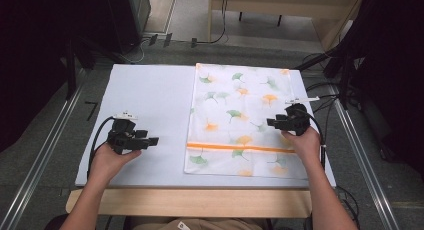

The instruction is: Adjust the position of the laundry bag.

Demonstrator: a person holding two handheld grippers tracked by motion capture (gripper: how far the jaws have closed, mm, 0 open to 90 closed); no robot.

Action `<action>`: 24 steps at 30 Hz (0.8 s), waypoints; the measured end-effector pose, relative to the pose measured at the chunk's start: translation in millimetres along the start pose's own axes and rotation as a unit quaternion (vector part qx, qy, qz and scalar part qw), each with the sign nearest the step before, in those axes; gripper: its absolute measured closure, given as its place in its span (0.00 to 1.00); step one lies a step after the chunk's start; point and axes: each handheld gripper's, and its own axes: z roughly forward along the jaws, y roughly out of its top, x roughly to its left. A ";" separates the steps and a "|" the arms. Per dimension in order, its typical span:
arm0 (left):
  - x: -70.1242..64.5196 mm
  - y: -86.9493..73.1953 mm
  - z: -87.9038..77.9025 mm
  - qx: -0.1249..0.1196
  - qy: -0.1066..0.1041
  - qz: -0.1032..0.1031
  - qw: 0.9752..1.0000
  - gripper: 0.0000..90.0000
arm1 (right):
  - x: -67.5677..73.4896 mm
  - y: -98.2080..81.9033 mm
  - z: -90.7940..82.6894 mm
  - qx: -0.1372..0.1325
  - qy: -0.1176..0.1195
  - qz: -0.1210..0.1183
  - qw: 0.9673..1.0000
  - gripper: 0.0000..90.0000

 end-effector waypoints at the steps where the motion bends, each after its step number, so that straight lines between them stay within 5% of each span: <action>1: 0.2 0.3 0.8 0.000 0.000 0.003 1.000 0.42 | -0.1 -0.4 0.4 0.002 -0.001 -0.001 1.000 0.57; 14: 2.4 6.8 1.7 -0.012 0.012 -0.020 1.000 0.37 | 0.5 -3.8 -1.5 0.006 0.001 0.001 1.000 0.53; 24: -0.8 9.1 -0.3 -0.008 0.013 -0.011 1.000 0.45 | 0.7 -4.9 -2.5 0.008 0.004 0.000 1.000 0.52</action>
